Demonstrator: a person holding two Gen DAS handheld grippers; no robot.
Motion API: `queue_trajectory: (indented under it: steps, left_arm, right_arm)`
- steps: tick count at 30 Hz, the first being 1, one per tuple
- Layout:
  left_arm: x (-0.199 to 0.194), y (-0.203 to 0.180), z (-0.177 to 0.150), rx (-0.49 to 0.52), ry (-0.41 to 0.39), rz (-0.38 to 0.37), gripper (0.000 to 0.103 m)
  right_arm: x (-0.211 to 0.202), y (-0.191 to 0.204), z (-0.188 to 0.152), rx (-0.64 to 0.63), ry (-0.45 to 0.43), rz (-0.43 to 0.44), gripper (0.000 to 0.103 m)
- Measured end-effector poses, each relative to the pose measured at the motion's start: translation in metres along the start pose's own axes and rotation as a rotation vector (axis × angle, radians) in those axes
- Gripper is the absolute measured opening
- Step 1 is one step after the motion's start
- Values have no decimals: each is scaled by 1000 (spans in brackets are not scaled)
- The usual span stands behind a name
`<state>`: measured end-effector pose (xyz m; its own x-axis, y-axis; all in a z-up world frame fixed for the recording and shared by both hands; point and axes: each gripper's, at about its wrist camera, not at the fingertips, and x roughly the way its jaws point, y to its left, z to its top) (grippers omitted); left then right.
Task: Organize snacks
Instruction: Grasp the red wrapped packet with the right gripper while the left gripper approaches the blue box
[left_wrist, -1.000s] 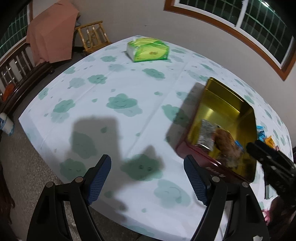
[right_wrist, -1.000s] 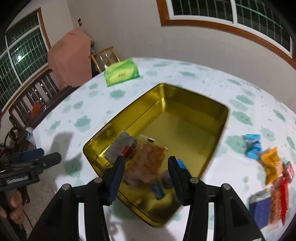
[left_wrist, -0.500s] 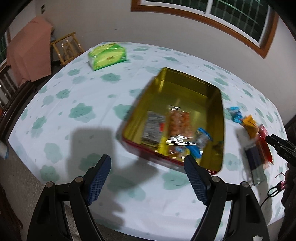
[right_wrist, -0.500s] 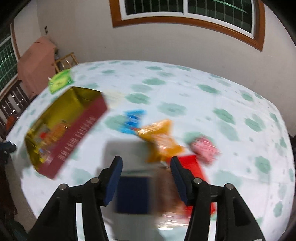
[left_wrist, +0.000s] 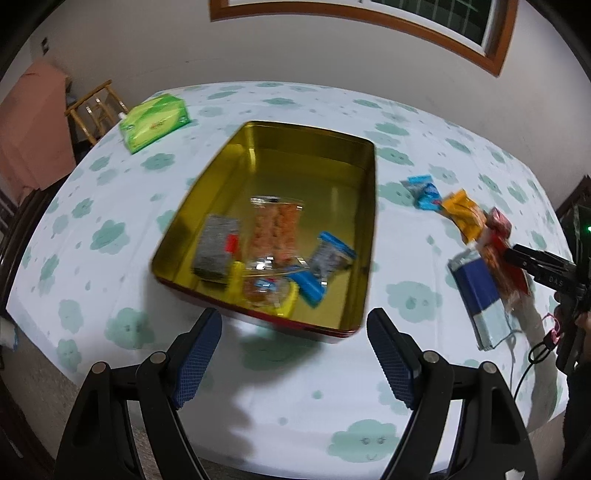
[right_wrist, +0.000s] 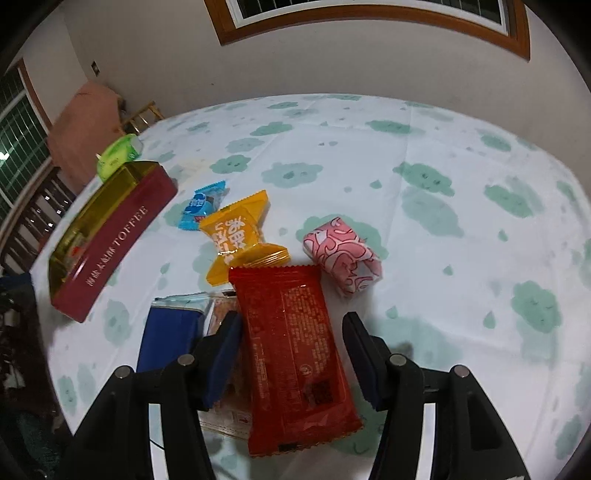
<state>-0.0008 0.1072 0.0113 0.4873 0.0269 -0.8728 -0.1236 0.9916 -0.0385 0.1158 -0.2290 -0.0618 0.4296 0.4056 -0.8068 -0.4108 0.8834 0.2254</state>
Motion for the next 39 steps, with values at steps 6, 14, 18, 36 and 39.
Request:
queue_trajectory:
  steps: [6, 14, 18, 36, 39]
  left_arm:
    - [6, -30, 4, 60, 21, -25, 78]
    - [17, -67, 8, 123, 50, -70, 78]
    - [28, -84, 9, 131, 83, -106, 78]
    - [74, -161, 26, -2, 246, -230, 76]
    - [81, -169, 30, -33, 260, -229, 76]
  right_arm:
    - [1, -5, -8, 16, -33, 40, 56]
    - [-13, -12, -25, 27, -76, -52, 47]
    - [-19, -15, -35, 10, -92, -241, 47]
    - [-28, -34, -50, 67, -130, -350, 52]
    - [-29, -34, -50, 68, -131, -344, 53]
